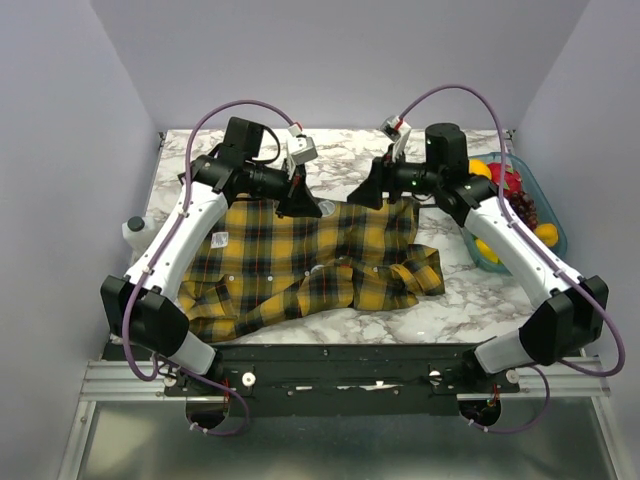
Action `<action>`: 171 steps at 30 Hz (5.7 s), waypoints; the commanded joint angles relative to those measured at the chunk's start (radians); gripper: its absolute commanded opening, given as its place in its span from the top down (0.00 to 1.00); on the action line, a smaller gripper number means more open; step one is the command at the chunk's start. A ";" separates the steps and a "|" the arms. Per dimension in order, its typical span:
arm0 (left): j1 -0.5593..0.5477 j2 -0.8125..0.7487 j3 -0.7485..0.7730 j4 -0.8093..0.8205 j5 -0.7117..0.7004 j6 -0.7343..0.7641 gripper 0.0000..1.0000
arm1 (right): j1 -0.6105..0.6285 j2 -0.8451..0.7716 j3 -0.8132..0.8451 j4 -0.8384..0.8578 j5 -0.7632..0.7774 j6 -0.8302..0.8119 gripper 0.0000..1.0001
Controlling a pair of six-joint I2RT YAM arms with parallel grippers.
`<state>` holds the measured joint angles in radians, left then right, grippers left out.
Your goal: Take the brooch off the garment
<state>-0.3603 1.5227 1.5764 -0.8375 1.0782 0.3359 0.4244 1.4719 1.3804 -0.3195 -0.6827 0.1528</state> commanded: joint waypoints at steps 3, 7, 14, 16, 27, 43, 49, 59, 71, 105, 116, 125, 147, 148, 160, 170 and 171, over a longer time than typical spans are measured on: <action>0.018 -0.028 0.042 -0.124 -0.292 0.130 1.00 | 0.013 -0.149 -0.082 -0.027 -0.062 -0.251 0.24; 0.032 -0.036 0.016 -0.149 -0.608 0.245 1.00 | 0.014 -0.225 -0.153 -0.059 0.020 -0.326 0.18; 0.093 0.034 0.017 -0.077 -1.299 0.374 1.00 | 0.014 -0.285 -0.224 -0.092 0.070 -0.372 0.13; 0.121 0.106 0.045 -0.067 -1.411 0.416 1.00 | 0.014 -0.294 -0.234 -0.092 0.081 -0.374 0.11; 0.322 0.611 0.486 -0.158 -1.584 0.436 1.00 | 0.014 -0.323 -0.273 -0.081 0.091 -0.368 0.10; 0.353 0.763 0.571 -0.261 -1.426 0.411 1.00 | 0.005 -0.318 -0.330 -0.052 0.104 -0.374 0.09; 0.353 0.781 0.565 -0.218 -1.394 0.420 1.00 | 0.004 -0.271 -0.304 -0.049 0.098 -0.371 0.09; 0.353 0.847 0.573 -0.189 -1.422 0.457 1.00 | -0.001 -0.236 -0.276 -0.050 0.107 -0.374 0.09; 0.353 0.875 0.501 -0.078 -1.517 0.512 1.00 | -0.004 -0.209 -0.254 -0.066 0.115 -0.378 0.09; 0.406 0.823 0.415 -0.003 -1.563 0.566 0.66 | -0.012 -0.190 -0.265 -0.066 0.118 -0.392 0.08; 0.406 0.789 0.416 -0.044 -1.566 0.555 0.62 | -0.013 -0.194 -0.274 -0.064 0.115 -0.391 0.08; 0.406 0.792 0.445 -0.074 -1.566 0.552 0.62 | -0.016 -0.202 -0.284 -0.061 0.112 -0.391 0.08; 0.331 0.502 0.360 -0.353 -0.846 0.273 0.57 | -0.019 -0.216 -0.282 -0.124 0.134 -0.537 0.09; 0.324 0.444 0.335 -0.351 -0.781 0.261 0.57 | -0.019 -0.211 -0.285 -0.131 0.123 -0.559 0.11; 0.201 0.150 -0.225 -0.091 -0.219 0.020 0.57 | 0.046 -0.050 -0.212 -0.171 -0.052 -0.687 0.38; 0.218 0.083 -0.339 -0.003 -0.431 -0.132 0.58 | 0.220 0.247 -0.060 -0.115 0.119 -0.777 0.59; 0.224 0.083 -0.337 -0.009 -0.437 -0.135 0.58 | 0.234 0.260 -0.067 -0.130 0.138 -0.867 0.60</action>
<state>-0.1562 1.6535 1.2407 -0.8875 0.7101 0.2554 0.6094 1.6485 1.2873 -0.4572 -0.6529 -0.5682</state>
